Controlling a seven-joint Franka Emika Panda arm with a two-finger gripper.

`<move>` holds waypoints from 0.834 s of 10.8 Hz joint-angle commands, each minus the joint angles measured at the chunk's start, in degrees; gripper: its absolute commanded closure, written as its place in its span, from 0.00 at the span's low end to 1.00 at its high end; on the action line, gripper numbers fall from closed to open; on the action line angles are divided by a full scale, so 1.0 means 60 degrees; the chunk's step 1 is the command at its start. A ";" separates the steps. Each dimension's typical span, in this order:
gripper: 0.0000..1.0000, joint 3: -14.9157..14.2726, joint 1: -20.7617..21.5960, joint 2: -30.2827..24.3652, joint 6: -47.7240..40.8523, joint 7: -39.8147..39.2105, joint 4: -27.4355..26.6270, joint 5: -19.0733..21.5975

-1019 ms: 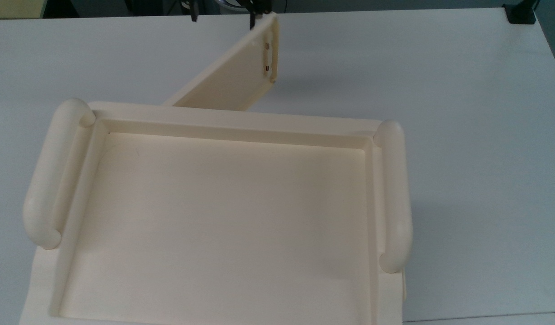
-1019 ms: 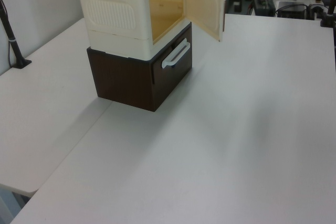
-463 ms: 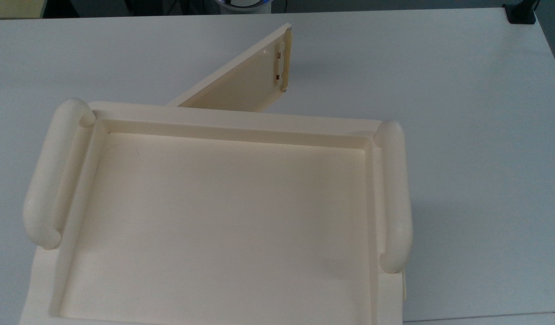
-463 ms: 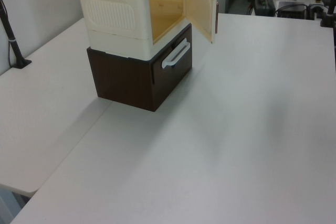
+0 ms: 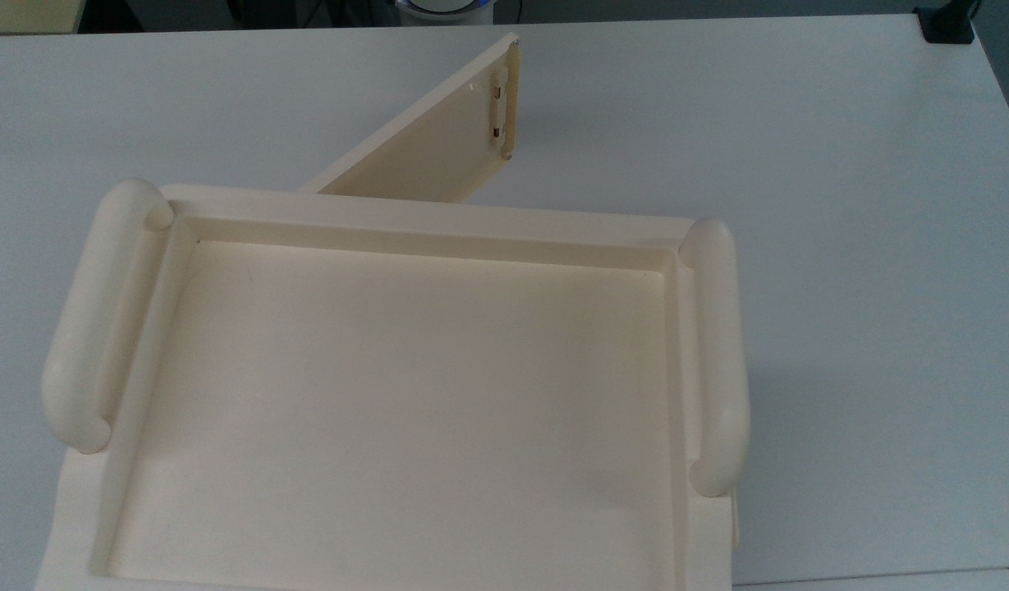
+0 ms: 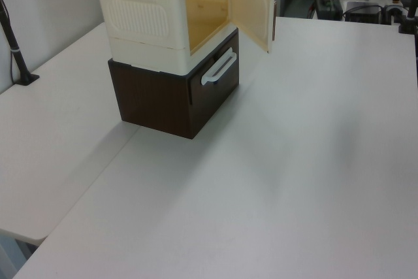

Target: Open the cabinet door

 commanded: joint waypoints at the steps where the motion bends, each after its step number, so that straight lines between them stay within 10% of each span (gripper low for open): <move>1: 0.00 -0.0090 -0.0261 -0.0062 0.0098 -0.0236 0.0069 0.0083; 9: 0.00 -0.0090 -0.0658 -0.0163 0.0553 -0.0251 0.0040 0.0098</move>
